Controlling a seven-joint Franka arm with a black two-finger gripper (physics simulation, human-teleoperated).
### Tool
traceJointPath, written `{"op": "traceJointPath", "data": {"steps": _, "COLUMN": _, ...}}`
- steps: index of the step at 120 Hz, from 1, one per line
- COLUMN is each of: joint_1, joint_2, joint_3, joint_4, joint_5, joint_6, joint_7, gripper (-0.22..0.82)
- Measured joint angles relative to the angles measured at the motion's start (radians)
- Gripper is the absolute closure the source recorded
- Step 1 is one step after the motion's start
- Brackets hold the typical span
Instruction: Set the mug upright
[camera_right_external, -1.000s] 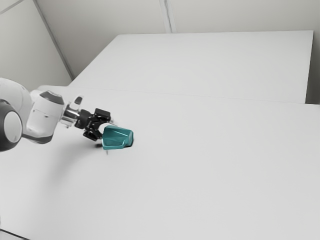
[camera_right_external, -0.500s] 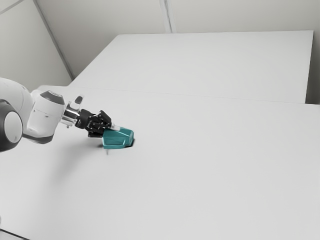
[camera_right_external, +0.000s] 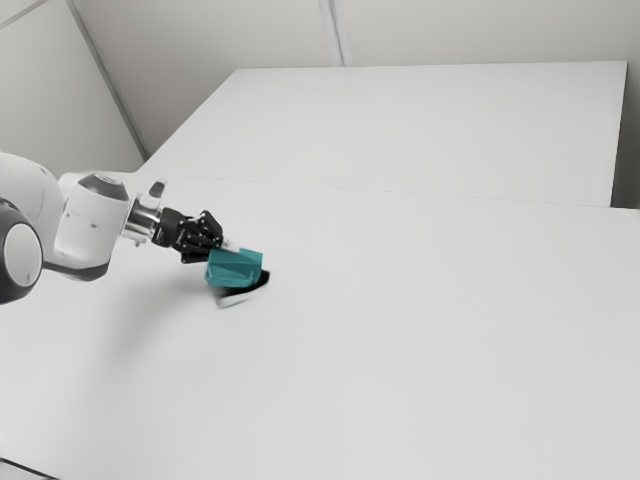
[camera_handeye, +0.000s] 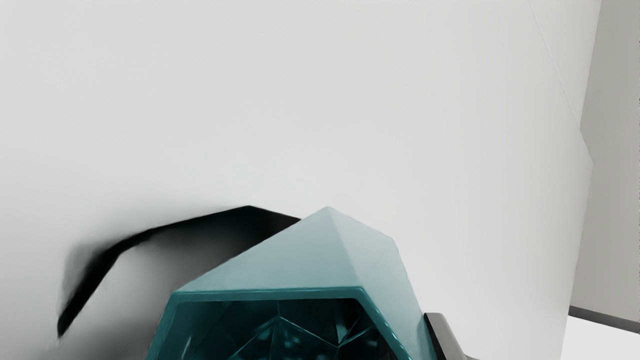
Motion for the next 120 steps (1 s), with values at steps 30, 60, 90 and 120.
{"op": "traceJointPath", "data": {"steps": 30, "joint_1": -0.014, "joint_2": -0.019, "joint_3": -0.008, "joint_4": 0.028, "joint_5": 0.013, "joint_6": 0.002, "joint_7": -0.004, "gripper": 0.77}}
{"op": "traceJointPath", "data": {"steps": 60, "joint_1": -0.048, "joint_2": -0.036, "joint_3": -0.054, "joint_4": 0.28, "joint_5": 0.596, "joint_6": -0.057, "joint_7": -0.103, "gripper": 0.78}}
{"op": "traceJointPath", "data": {"steps": 90, "joint_1": -0.062, "joint_2": 0.008, "joint_3": -0.077, "joint_4": 0.267, "joint_5": 1.053, "joint_6": -0.051, "joint_7": -0.268, "gripper": 0.78}}
{"op": "traceJointPath", "data": {"steps": 120, "joint_1": -0.06, "joint_2": 0.011, "joint_3": -0.076, "joint_4": 0.233, "joint_5": 1.071, "joint_6": 0.028, "joint_7": -0.397, "gripper": 0.78}}
